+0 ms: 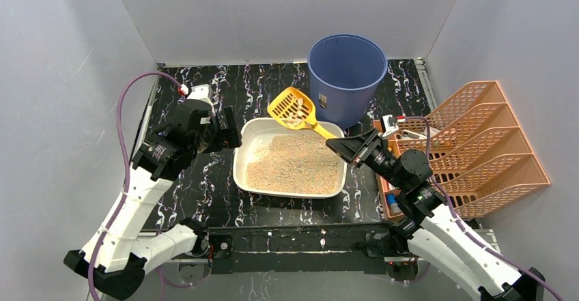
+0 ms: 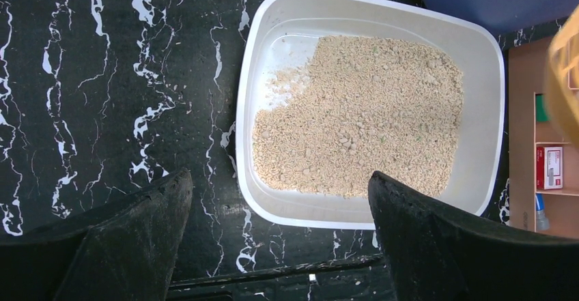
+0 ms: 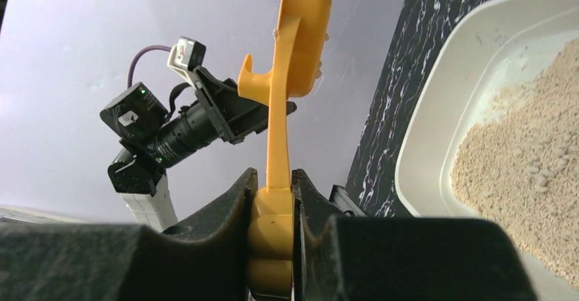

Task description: Clean the litter box

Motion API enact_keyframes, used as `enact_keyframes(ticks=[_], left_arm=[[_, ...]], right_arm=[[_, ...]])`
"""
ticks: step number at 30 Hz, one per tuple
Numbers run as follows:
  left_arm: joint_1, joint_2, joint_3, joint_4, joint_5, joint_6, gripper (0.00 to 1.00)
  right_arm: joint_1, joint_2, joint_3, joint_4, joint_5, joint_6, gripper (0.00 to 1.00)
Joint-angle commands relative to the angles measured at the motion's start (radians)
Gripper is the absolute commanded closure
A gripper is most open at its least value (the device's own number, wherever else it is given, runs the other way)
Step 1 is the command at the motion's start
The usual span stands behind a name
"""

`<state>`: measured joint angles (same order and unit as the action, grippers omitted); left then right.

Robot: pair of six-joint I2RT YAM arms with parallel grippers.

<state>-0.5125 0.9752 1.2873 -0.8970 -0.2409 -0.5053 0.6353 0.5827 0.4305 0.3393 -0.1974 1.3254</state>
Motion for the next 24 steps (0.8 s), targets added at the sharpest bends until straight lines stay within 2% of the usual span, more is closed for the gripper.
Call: enact_keyframes(ticks=[1,7,11,24], left_arm=[[0.002,-0.009,0.004,0.003,-0.013,0.027,0.02],[0.002,-0.010,-0.027,0.020,-0.011,0.027,0.02],[0.002,-0.015,-0.048,0.030,0.002,0.021,0.02],[0.002,-0.043,-0.063,0.027,-0.005,0.024,0.02]], right_arm=[[0.000,0.005,0.129,-0.023,0.090,-0.087,0.99],[0.000,0.055,0.267,-0.115,0.176,-0.133,0.99],[0.000,0.063,0.333,-0.138,0.301,-0.175,0.99],[0.000,0.165,0.577,-0.245,0.648,-0.534,0.99]])
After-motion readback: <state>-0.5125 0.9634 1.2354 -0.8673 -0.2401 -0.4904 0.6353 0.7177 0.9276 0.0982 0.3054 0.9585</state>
